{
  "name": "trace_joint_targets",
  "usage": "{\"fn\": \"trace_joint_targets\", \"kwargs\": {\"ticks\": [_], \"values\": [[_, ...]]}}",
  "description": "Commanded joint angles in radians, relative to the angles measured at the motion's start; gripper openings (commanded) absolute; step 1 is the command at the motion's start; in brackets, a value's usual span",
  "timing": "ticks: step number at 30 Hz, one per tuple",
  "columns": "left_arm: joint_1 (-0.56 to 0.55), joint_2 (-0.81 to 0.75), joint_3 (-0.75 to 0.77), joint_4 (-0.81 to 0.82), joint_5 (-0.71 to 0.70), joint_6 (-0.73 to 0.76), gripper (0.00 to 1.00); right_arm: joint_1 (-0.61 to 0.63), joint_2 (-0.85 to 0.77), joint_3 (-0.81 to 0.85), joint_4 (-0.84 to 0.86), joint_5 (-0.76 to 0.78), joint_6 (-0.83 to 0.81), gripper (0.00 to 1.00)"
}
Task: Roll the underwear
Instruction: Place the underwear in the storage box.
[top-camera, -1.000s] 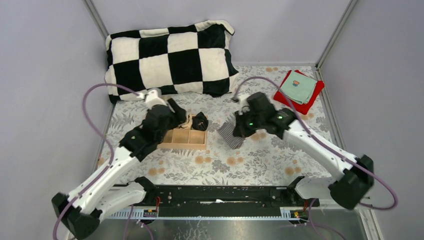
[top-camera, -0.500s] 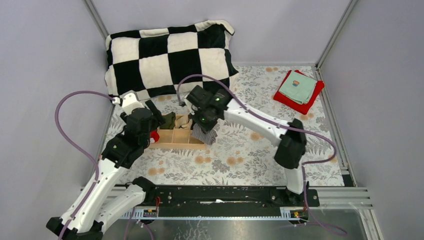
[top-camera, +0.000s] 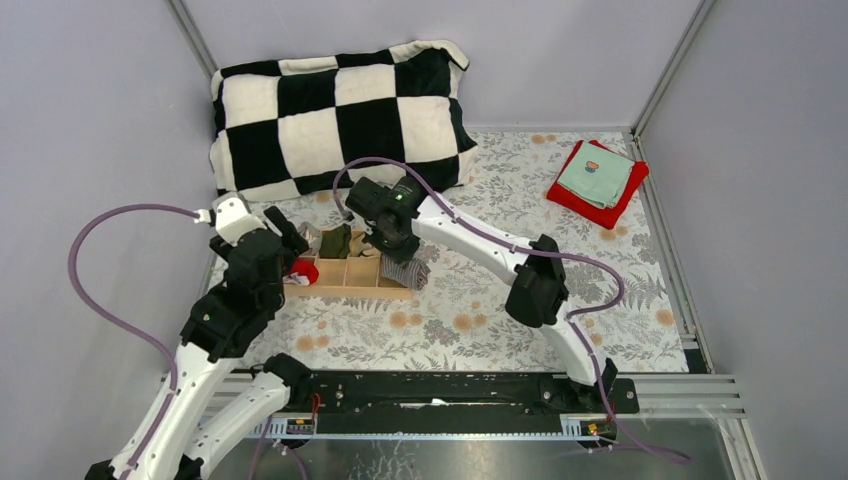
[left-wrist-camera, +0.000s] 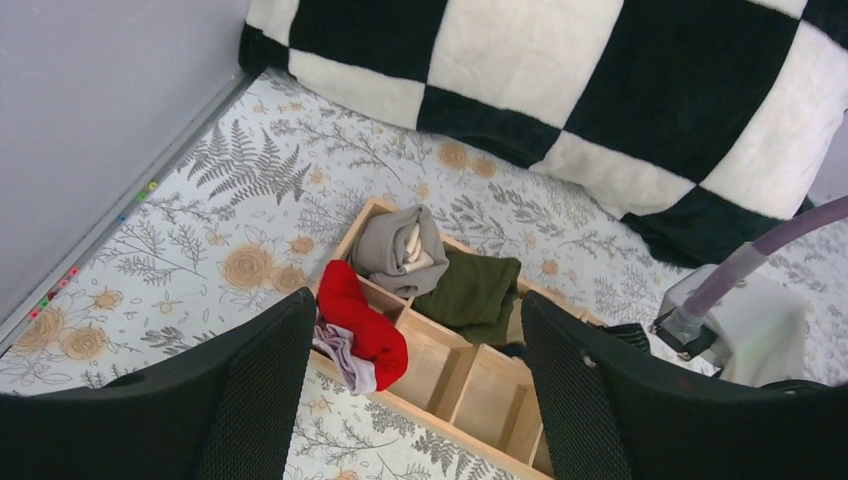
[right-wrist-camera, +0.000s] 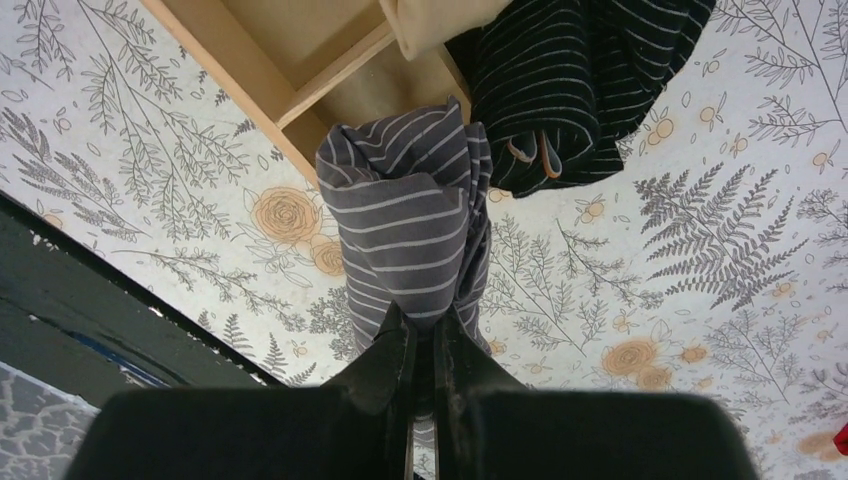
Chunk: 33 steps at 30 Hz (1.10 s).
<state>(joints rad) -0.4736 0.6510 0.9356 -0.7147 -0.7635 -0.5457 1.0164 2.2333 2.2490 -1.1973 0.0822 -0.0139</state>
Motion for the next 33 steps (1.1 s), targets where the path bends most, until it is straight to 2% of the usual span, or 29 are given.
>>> {"fn": "trace_joint_targets", "kwargs": {"ticks": [1, 14, 33], "values": [[0.01, -0.025, 0.036, -0.005, -0.066, 0.033, 0.8, 0.013, 0.055, 0.1, -0.103, 0.022, 0.021, 0.0], [0.01, -0.08, 0.072, -0.017, -0.113, 0.051, 0.81, 0.013, 0.157, 0.183, -0.116, 0.014, 0.08, 0.0], [0.009, -0.068, 0.065, -0.015, -0.087, 0.049, 0.81, 0.012, 0.231, 0.245, -0.051, 0.011, 0.029, 0.0]]}}
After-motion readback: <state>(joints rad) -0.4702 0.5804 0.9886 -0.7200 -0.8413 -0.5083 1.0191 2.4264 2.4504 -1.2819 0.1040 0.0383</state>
